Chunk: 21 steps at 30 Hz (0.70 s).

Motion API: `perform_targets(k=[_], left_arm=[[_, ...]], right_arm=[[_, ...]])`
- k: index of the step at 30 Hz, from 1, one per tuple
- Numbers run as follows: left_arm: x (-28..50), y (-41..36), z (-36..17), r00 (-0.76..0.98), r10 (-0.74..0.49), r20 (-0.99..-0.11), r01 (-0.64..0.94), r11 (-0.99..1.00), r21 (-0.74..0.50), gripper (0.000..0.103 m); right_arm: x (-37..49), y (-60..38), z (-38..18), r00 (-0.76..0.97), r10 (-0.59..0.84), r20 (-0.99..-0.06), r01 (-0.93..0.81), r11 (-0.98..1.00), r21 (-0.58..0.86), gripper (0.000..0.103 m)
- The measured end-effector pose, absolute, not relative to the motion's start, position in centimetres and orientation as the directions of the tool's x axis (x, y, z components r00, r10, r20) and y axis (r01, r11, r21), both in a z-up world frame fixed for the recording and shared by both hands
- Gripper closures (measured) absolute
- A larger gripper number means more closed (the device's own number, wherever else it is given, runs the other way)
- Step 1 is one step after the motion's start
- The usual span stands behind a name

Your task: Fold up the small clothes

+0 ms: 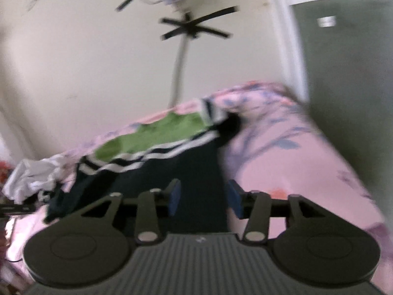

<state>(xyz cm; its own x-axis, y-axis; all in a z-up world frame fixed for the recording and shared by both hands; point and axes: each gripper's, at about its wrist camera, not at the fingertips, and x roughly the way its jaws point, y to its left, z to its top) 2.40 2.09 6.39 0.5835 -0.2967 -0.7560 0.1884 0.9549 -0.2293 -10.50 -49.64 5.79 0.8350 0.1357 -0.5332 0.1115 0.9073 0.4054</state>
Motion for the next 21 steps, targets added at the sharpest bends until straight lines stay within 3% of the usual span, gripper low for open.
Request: perform_targets(k=[2, 4, 5, 6, 8, 11, 16, 19, 21], left_arm=[[3.5, 1.8, 5.3, 0.574, -0.251, -0.78, 0.134, 0.968, -0.213, 0.023], [4.1, 1.5, 4.1, 0.555, -0.243, -0.795, 0.127, 0.97, -0.208, 0.031], [4.1, 1.3, 3.9, 0.577, -0.226, -0.785, 0.135, 0.974, -0.182, 0.043], [3.9, 0.9, 4.0, 0.577, -0.229, -0.784, 0.163, 0.973, -0.164, 0.077], [3.7, 0.7, 4.0, 0.578, -0.226, -0.784, 0.172, 0.973, -0.154, 0.09], [3.5, 2.8, 6.8, 0.654, -0.224, -0.722, 0.127, 0.974, -0.187, 0.091], [2.5, 12.0, 14.6, 0.837, -0.052, -0.545, -0.131, 0.948, -0.291, 0.091], [2.9, 15.1, 16.8, 0.851, -0.071, -0.521, -0.153, 0.915, -0.373, 0.092], [3.5, 14.8, 17.6, 0.851, -0.058, -0.521, -0.151, 0.925, -0.348, 0.092]], right_arm=[[-8.3, -47.6, 6.0, 0.828, 0.208, -0.521, 0.035, 0.907, 0.419, 0.058], [-6.3, -45.4, 6.2, 0.818, 0.275, -0.505, -0.046, 0.907, 0.419, 0.058], [-5.3, -44.5, 6.2, 0.812, 0.306, -0.498, -0.081, 0.903, 0.422, 0.058], [-4.2, -43.5, 6.2, 0.805, 0.337, -0.489, -0.116, 0.897, 0.427, 0.058], [-2.6, -41.7, 6.1, 0.792, 0.391, -0.47, -0.17, 0.879, 0.446, 0.058], [0.1, -39.3, 5.6, 0.764, 0.455, -0.458, -0.228, 0.853, 0.469, 0.058], [2.2, -35.8, 4.8, 0.722, 0.51, -0.467, -0.306, 0.841, 0.446, 0.058], [3.0, -35.3, 3.9, 0.708, 0.521, -0.477, -0.31, 0.836, 0.452, 0.058], [3.7, -35.4, 3.0, 0.704, 0.514, -0.491, -0.288, 0.838, 0.464, 0.058]])
